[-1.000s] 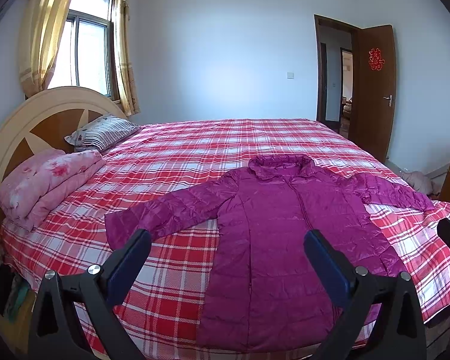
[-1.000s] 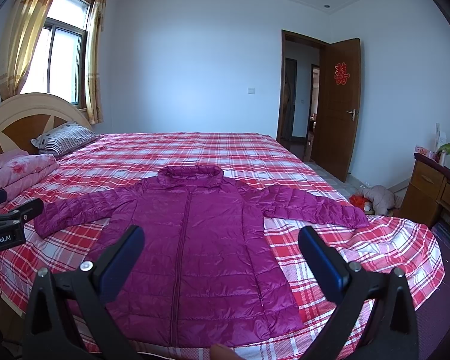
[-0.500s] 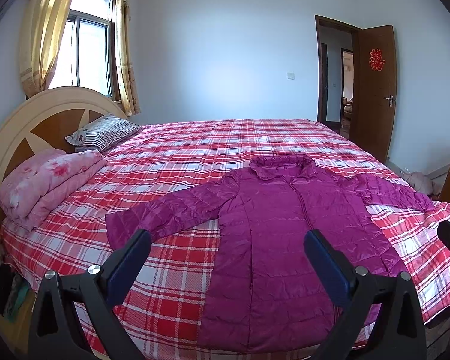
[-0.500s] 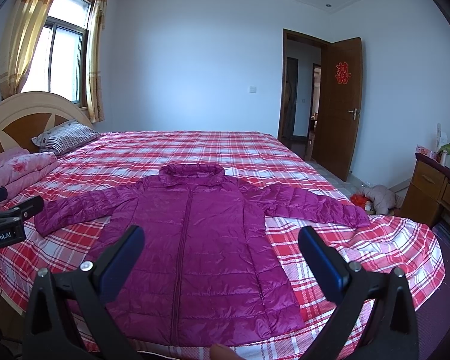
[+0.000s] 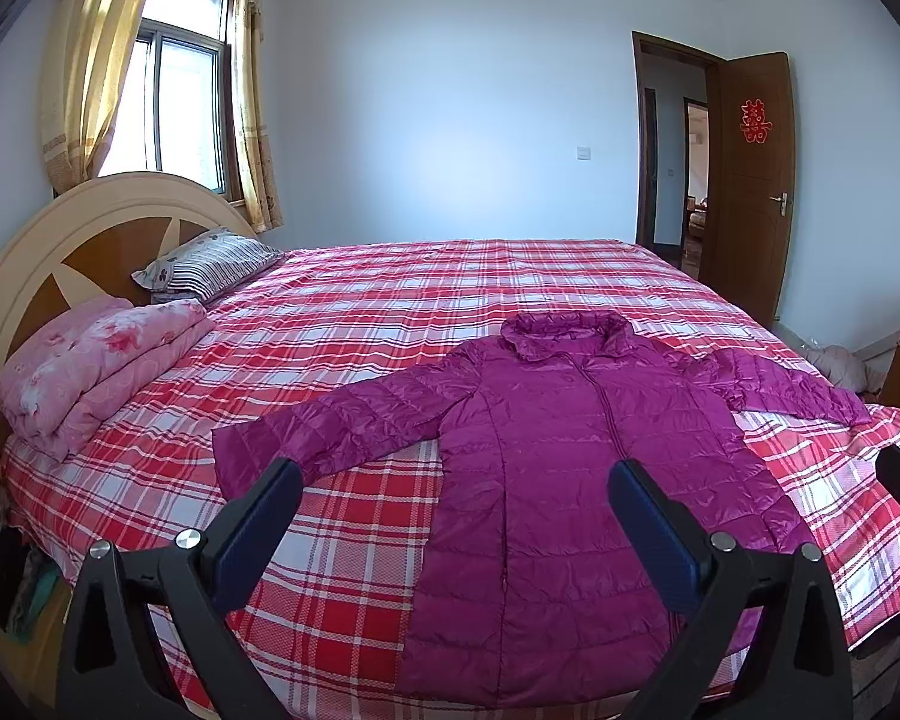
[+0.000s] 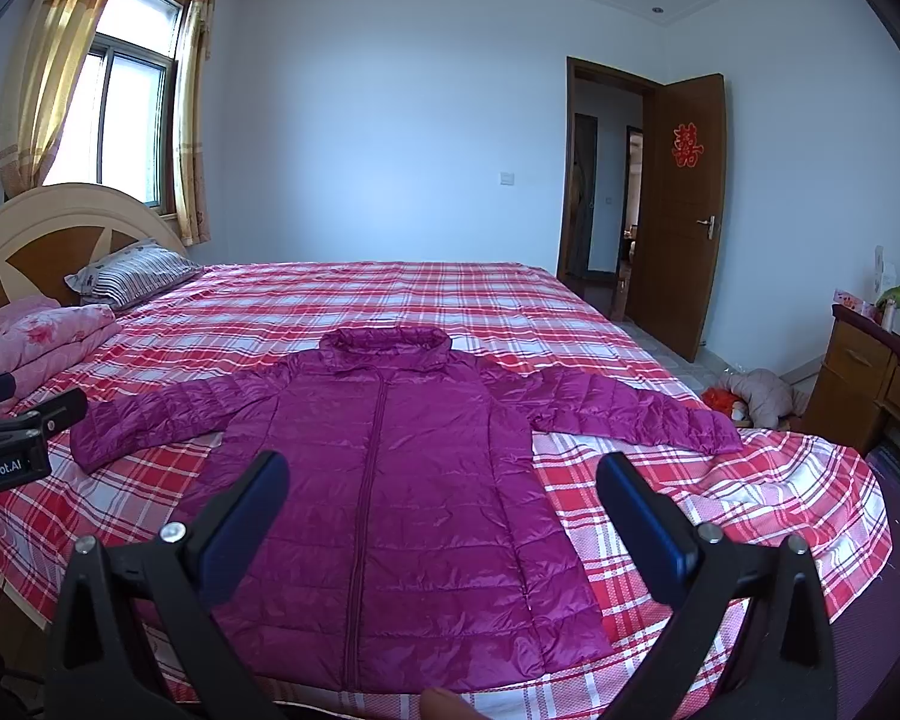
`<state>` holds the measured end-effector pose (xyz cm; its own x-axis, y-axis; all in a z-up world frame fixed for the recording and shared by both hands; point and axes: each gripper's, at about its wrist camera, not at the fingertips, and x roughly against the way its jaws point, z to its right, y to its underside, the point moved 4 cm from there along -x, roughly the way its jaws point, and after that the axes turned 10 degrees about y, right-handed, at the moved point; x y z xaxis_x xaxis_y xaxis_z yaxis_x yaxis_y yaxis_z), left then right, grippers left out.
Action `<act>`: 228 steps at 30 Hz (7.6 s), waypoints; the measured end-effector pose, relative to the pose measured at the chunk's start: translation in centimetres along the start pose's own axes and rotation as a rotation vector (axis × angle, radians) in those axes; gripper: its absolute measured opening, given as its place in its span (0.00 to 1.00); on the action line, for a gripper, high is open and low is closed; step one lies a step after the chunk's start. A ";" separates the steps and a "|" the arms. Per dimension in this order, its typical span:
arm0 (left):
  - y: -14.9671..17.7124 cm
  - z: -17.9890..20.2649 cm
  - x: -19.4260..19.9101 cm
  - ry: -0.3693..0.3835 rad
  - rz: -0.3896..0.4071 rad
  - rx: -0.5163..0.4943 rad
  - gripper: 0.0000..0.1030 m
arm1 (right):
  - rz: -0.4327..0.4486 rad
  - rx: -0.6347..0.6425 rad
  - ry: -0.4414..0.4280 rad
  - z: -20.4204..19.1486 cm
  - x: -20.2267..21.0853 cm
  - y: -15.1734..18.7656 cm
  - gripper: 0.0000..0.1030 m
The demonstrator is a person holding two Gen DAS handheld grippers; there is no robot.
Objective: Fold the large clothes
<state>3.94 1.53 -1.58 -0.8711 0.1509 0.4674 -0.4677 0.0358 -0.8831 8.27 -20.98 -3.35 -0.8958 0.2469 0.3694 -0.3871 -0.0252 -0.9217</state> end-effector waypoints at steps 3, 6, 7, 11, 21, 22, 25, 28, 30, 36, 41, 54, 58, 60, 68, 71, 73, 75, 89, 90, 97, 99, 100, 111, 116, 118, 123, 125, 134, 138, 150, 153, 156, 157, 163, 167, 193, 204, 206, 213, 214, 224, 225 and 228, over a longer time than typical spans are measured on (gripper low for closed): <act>-0.1 -0.2 0.0 0.000 -0.001 0.002 0.99 | 0.001 0.000 0.001 0.0 0.0 0.0 1.00; -0.2 -0.5 0.0 0.000 0.000 0.005 0.99 | 0.001 -0.001 -0.002 0.0 0.0 -0.1 1.00; -0.2 -0.5 0.0 -0.001 0.000 0.005 0.99 | 0.002 -0.002 -0.004 0.0 0.1 -0.1 1.00; -0.2 -0.5 0.0 0.000 0.000 0.004 0.99 | 0.006 -0.008 -0.018 -0.5 0.2 -0.1 1.00; -0.2 -0.5 -0.2 0.003 -0.003 0.005 0.99 | 0.003 -0.002 -0.028 -0.5 0.1 -0.1 1.00; -0.1 -0.5 -0.2 0.002 -0.003 0.005 0.99 | 0.002 -0.002 -0.028 -0.5 0.1 -0.1 1.00; -0.1 -0.6 -0.3 0.001 -0.005 0.005 0.99 | 0.000 -0.004 -0.031 -0.5 0.0 0.0 1.00; 0.1 -0.7 -0.7 0.000 -0.010 0.006 0.99 | -0.001 -0.005 -0.037 -0.4 -0.1 0.0 1.00; 0.4 -0.8 -1.1 0.002 -0.018 0.007 0.99 | 0.003 -0.010 -0.050 -0.3 -0.2 0.2 1.00; 1.7 -1.1 -3.5 0.038 -0.069 0.022 0.99 | -0.049 -0.041 -0.114 0.4 -3.0 1.3 1.00; 2.6 -1.3 -6.7 0.049 -0.089 0.024 0.99 | -0.200 -0.119 -0.153 2.6 -8.1 3.9 1.00; 1.7 -1.5 -22.7 -0.004 -0.159 -0.005 0.99 | -0.458 -0.334 0.133 18.1 -23.7 7.9 0.95; 1.3 -2.2 -26.6 -0.020 -0.163 -0.011 0.99 | -0.473 -0.423 0.233 24.0 -27.0 6.8 0.87; 1.1 -2.6 -28.2 -0.041 -0.170 -0.012 0.99 | -0.469 -0.451 0.283 26.3 -28.0 6.0 0.87; 1.4 -3.7 -33.0 -0.091 -0.234 -0.009 0.99 | -0.515 -0.467 0.441 33.1 -34.0 4.3 0.81; 2.1 -4.1 -34.3 -0.086 -0.271 0.006 0.99 | -0.560 -0.441 0.452 33.3 -36.0 4.7 0.75; 2.9 -4.2 -34.9 -0.084 -0.293 0.015 0.99 | -0.588 -0.408 0.437 33.0 -37.1 5.1 0.71; 3.3 -4.3 -35.4 -0.072 -0.303 0.025 0.99 | -0.590 -0.350 0.442 32.9 -37.5 5.1 0.56; 3.4 -4.2 -35.4 -0.035 -0.291 0.040 0.99 | -0.349 -0.136 0.436 28.4 -33.4 -3.9 0.16; 3.4 -4.3 -35.4 -0.033 -0.290 0.044 0.99 | -0.310 -0.103 0.436 27.4 -32.7 -5.4 0.16; 3.5 -4.7 -35.3 -0.014 -0.288 0.072 0.99 | -0.132 0.057 0.383 20.2 -30.7 -12.5 0.15; 3.6 -4.7 -35.3 -0.009 -0.289 0.075 0.99 | -0.095 0.103 0.353 17.5 -30.4 -13.6 0.15; 3.6 -4.7 -35.4 -0.007 -0.291 0.077 0.99 | -0.076 0.127 0.335 16.1 -30.0 -14.1 0.15; 3.8 -4.9 -35.5 0.015 -0.297 0.102 0.99 | 0.026 0.366 0.133 1.7 -28.3 -13.7 0.15; 3.8 -5.0 -35.5 0.019 -0.295 0.107 0.99 | 0.023 0.436 0.058 -4.2 -29.1 -11.6 0.15; 3.9 -5.0 -35.5 0.019 -0.294 0.110 0.99 | 0.017 0.459 0.024 -6.6 -29.6 -10.3 0.15; 4.0 -5.1 -35.4 0.014 -0.294 0.111 0.99 | -0.020 0.480 -0.057 -11.7 -30.4 -7.2 0.15; 4.0 -5.1 -35.4 0.011 -0.297 0.109 0.99 | -0.040 0.477 -0.088 -13.6 -31.0 -5.9 0.15; 3.9 -5.1 -35.5 -0.006 -0.310 0.106 0.99 | -0.188 0.410 -0.259 -17.4 -33.1 -0.8 0.73; 2.9 -7.4 -34.0 -0.042 -0.288 0.139 0.99 | -0.220 0.329 -0.349 -16.1 -31.2 -1.4 0.72; -5.6 0.1 -35.8 0.083 -0.153 0.084 0.99 | -0.139 0.065 -0.132 -4.4 -35.9 -6.8 0.66; -4.3 2.5 -40.3 0.033 -0.209 0.012 0.99 | -0.218 0.042 -0.070 -3.1 -40.8 -5.5 0.65; -2.3 3.5 -43.5 0.009 -0.277 -0.020 0.99 | -0.320 0.031 -0.056 -1.8 -44.3 -3.1 0.61; -1.8 3.7 -44.5 0.011 -0.311 -0.018 0.99 | -0.354 0.025 -0.059 -1.4 -45.0 -2.4 0.58; -0.5 3.6 -46.0 0.048 -0.386 -0.006 0.99 | -0.433 -0.009 -0.067 -0.3 -46.7 -0.8 0.58; -0.2 3.7 -46.3 0.040 -0.388 -0.006 0.99 | -0.433 0.032 -0.028 -0.6 -46.4 -0.5 0.58; 0.0 3.2 -46.9 0.058 -0.397 0.017 0.99 | -0.440 0.058 -0.083 -5.0 -42.7 0.9 0.59; 0.1 3.2 -47.0 0.057 -0.397 0.015 0.99 | -0.429 0.107 -0.040 -6.1 -42.6 1.0 0.60; 0.1 3.2 -47.0 0.057 -0.396 0.015 0.99 | -0.426 0.113 -0.033 -6.1 -42.6 1.0 0.60; 0.1 3.4 -47.0 0.052 -0.396 0.009 0.99 | -0.420 0.116 -0.027 -6.2 -42.6 1.1 0.60; 0.1 3.4 -46.9 0.049 -0.395 0.006 0.99 | -0.419 0.119 -0.024 -6.2 -42.6 1.1 0.60; -1.7 1.2 -43.7 0.070 -0.386 0.024 0.99 | -0.412 0.125 -0.016 -6.3 -42.6 1.1 0.61; -2.1 0.4 -42.2 0.063 -0.358 0.018 0.99 | -0.412 0.123 -0.017 -6.3 -42.6 1.1 0.61; -2.8 -2.8 -37.6 0.044 -0.292 -0.010 0.99 | -0.413 0.123 -0.014 -6.2 -42.6 1.1 0.62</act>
<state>38.39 -1.47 -16.77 -0.6926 0.1755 0.6997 -0.6957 0.0939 -0.7122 47.37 -25.53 -20.85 -0.6626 0.2476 0.7069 -0.7364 -0.0428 -0.6752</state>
